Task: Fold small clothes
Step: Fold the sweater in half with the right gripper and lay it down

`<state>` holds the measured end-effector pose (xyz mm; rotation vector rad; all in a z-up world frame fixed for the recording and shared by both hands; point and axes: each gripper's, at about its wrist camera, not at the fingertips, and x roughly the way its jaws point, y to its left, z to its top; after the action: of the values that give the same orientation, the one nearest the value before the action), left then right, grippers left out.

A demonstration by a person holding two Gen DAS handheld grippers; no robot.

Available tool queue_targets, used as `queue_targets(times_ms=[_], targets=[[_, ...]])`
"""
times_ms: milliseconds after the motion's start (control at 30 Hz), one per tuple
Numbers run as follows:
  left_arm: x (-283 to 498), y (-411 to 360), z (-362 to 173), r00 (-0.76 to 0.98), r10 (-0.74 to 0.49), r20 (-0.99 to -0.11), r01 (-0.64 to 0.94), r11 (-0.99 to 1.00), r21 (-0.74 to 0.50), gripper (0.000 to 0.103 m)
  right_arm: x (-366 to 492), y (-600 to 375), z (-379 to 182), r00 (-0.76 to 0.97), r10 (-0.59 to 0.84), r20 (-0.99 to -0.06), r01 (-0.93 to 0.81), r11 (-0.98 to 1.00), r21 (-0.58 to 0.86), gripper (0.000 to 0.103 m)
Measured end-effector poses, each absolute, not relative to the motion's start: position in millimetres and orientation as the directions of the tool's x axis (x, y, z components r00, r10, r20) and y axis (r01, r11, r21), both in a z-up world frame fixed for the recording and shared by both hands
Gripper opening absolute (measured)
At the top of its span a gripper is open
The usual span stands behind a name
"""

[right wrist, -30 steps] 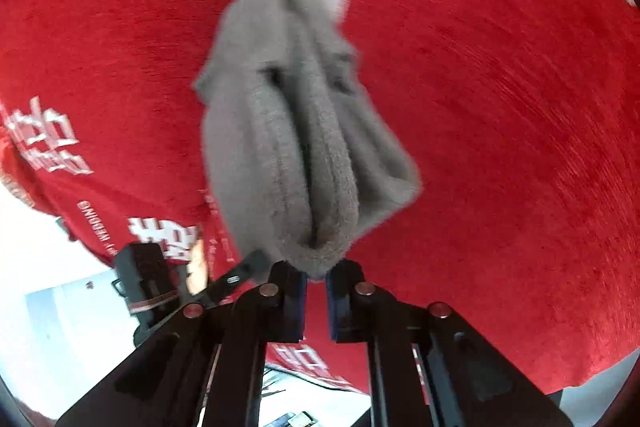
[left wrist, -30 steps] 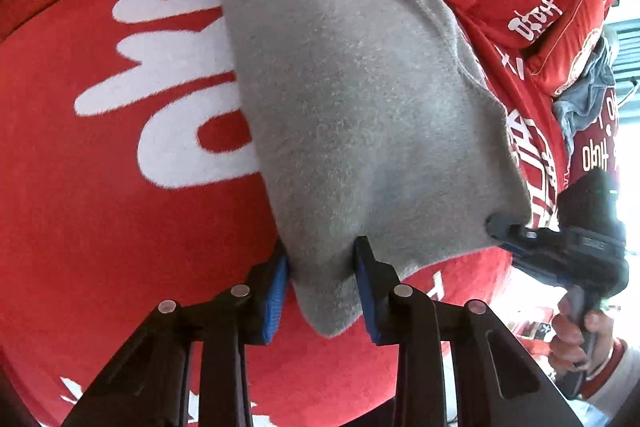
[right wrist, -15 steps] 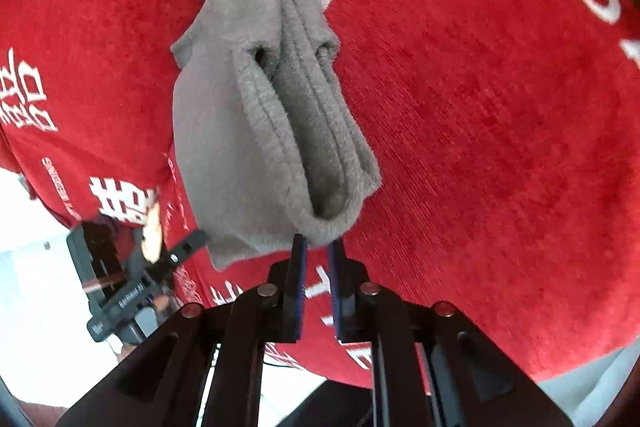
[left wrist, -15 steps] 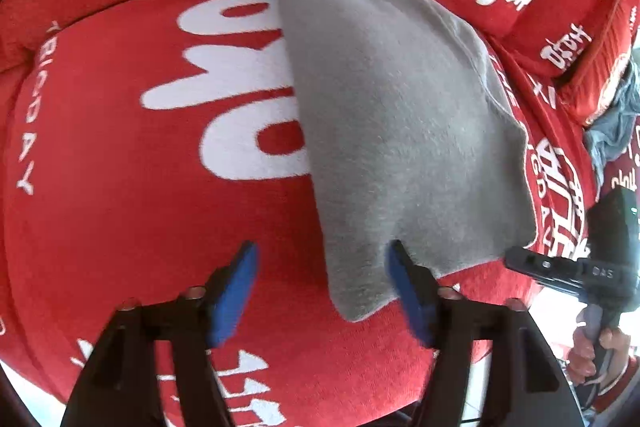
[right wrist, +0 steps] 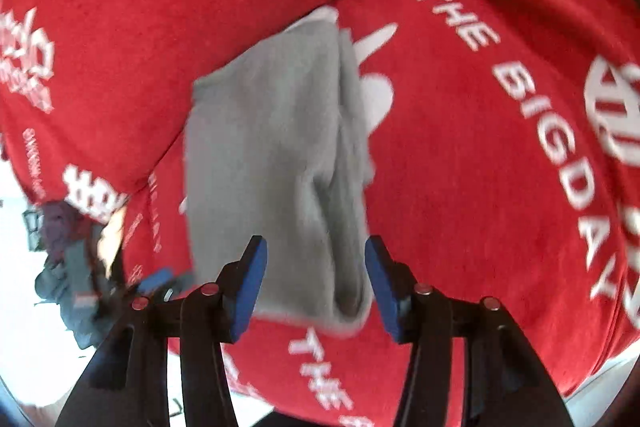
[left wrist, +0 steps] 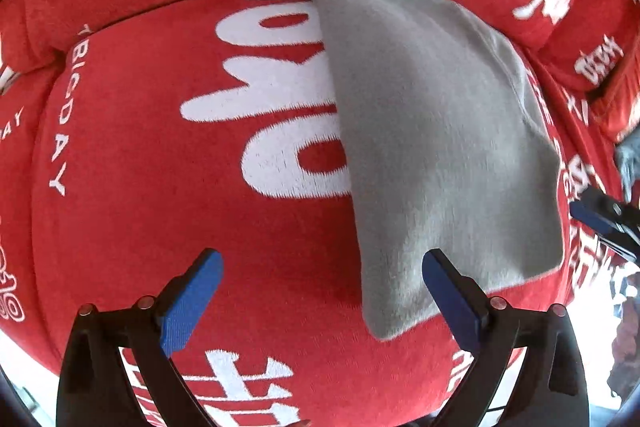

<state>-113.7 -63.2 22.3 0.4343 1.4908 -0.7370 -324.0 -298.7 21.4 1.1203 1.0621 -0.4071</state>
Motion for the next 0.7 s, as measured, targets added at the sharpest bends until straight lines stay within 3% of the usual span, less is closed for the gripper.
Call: queue_targets(times_ms=[200,233,267,333,433,700], targets=[[-101.2,-70.0,12.2,-0.053,-0.134,-0.990,0.644,0.753,-0.136,0.100,-286.2,-336.5,-13.8,0.479,0.217,-0.851,0.768,0.365,0.526,0.053],[-100.6,-72.5,9.9,-0.045,-0.119,-0.992,0.649,0.751,-0.120,0.100,-282.6,-341.0,-22.0,0.471,0.231,-0.851,0.777,0.347,0.525,0.044],[-100.1,-75.7,8.0,-0.042,-0.112,-0.993,0.653,0.749,-0.112,0.100,-278.2,-341.7,-28.1,0.474,0.248,-0.845,0.778,0.330,0.534,0.025],[-100.4,-79.3,7.3,-0.034,-0.105,-0.994,0.661,0.743,-0.101,0.100,-272.2,-342.0,-27.8,0.482,0.261,-0.837,0.764,0.343,0.547,0.019],[-100.1,-86.7,10.0,-0.026,-0.127,-0.992,0.678,0.727,-0.111,0.100,-268.8,-340.8,-18.6,0.460,0.223,-0.859,0.750,0.421,0.511,0.014],[-98.7,-103.8,6.7,-0.056,-0.151,-0.987,0.689,0.710,-0.147,0.100,-278.0,-345.8,-26.7,0.461,0.235,-0.856,0.762,0.388,0.518,0.015]])
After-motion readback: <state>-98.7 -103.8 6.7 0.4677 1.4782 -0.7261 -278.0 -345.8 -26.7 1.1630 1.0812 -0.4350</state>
